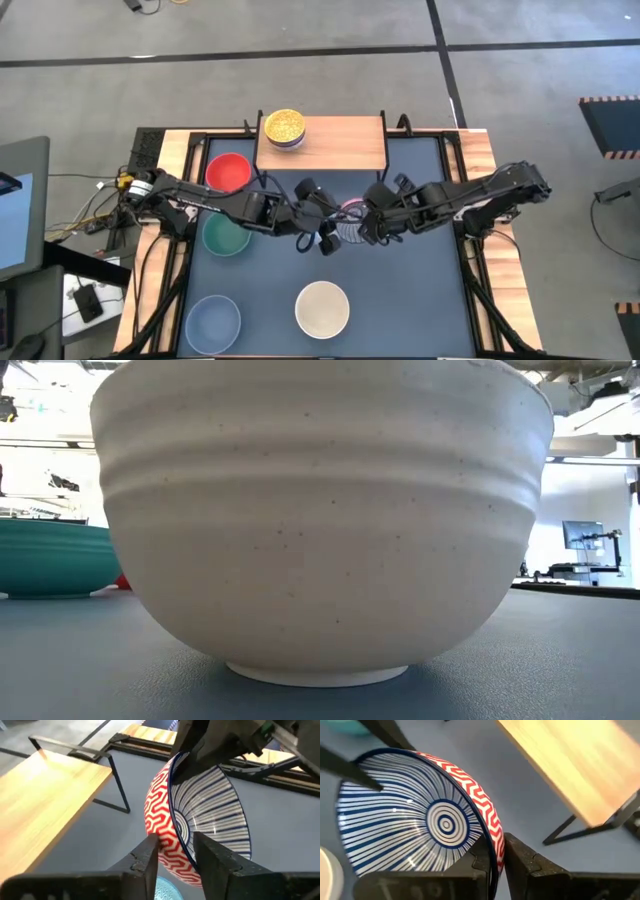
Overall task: Place and stack bowls onto a shelf
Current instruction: Stack the blue patterned white bowl on the top of the yellow patterned bowl on the shelf
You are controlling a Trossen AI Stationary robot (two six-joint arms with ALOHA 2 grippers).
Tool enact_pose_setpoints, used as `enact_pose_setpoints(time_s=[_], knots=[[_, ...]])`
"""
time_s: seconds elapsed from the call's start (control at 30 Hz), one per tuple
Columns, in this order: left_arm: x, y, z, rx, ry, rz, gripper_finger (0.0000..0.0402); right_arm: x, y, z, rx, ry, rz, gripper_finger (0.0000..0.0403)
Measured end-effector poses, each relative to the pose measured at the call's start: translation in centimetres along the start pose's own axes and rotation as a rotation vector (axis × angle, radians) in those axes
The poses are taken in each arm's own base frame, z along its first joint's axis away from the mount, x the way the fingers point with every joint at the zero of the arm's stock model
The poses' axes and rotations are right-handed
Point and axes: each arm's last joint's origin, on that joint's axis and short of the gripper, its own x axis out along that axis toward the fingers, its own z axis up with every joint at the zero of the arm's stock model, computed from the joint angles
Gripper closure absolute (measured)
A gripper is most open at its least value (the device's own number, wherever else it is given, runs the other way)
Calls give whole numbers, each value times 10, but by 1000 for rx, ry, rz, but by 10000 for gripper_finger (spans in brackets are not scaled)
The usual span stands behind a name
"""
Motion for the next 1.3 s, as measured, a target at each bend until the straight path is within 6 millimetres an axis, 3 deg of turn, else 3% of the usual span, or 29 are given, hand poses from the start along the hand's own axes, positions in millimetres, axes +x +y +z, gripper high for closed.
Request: enact_pose_setpoints(time_s=[0.4,0.5,0.63,0.87,1.17,1.3], knots=[[6,13,3,18,-18,109,390,-31,-13,31,-99,-94,60,337],[11,19,2,36,-9,155,401,-38,-13,42,-90,-132,149,340],[18,30,0,38,14,204,400,-40,-8,51,-118,-175,264,347],[22,40,5,-22,21,148,400,-36,-10,61,-148,-251,259,386],[22,42,6,-10,23,147,400,-32,-32,65,-100,-218,184,354],[16,61,12,-18,23,197,401,-33,-43,66,-26,-208,160,351]])
